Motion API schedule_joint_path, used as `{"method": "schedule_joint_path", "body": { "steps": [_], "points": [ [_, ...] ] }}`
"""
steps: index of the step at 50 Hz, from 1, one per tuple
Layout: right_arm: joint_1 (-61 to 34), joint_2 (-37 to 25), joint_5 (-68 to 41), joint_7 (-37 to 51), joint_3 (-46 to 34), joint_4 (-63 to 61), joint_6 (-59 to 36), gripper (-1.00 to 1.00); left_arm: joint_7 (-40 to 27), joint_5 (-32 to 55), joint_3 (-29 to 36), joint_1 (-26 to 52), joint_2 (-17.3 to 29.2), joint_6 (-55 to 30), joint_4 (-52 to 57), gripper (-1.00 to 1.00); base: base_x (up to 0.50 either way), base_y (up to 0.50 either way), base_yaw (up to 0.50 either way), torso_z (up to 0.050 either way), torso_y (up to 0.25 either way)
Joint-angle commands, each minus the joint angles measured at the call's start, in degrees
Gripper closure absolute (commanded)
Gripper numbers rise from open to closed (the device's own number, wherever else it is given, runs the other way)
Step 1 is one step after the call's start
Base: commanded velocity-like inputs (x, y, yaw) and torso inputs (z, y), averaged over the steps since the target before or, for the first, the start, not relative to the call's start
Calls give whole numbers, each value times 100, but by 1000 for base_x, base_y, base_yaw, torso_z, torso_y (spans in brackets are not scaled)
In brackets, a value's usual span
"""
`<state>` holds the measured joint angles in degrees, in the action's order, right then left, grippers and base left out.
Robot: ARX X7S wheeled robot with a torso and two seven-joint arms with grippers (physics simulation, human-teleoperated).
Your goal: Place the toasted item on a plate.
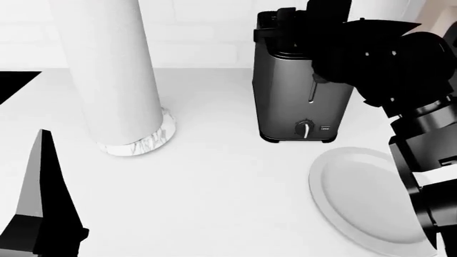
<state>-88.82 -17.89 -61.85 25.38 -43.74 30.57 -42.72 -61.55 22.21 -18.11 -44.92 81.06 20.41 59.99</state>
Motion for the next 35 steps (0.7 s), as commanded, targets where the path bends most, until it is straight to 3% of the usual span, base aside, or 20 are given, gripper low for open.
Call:
{"method": "schedule_joint_path", "body": {
  "steps": [1,35],
  "points": [
    [129,-52,-104,74,-177,104,-81,100,8,-22,15,-1,-13,2,0,-100,0,0,0,0,0],
    [-369,-170,58,93,-116,-355,98,100,-253,-146,226,4,155,34,0,-100,0,0,0,0,0]
  ]
}}
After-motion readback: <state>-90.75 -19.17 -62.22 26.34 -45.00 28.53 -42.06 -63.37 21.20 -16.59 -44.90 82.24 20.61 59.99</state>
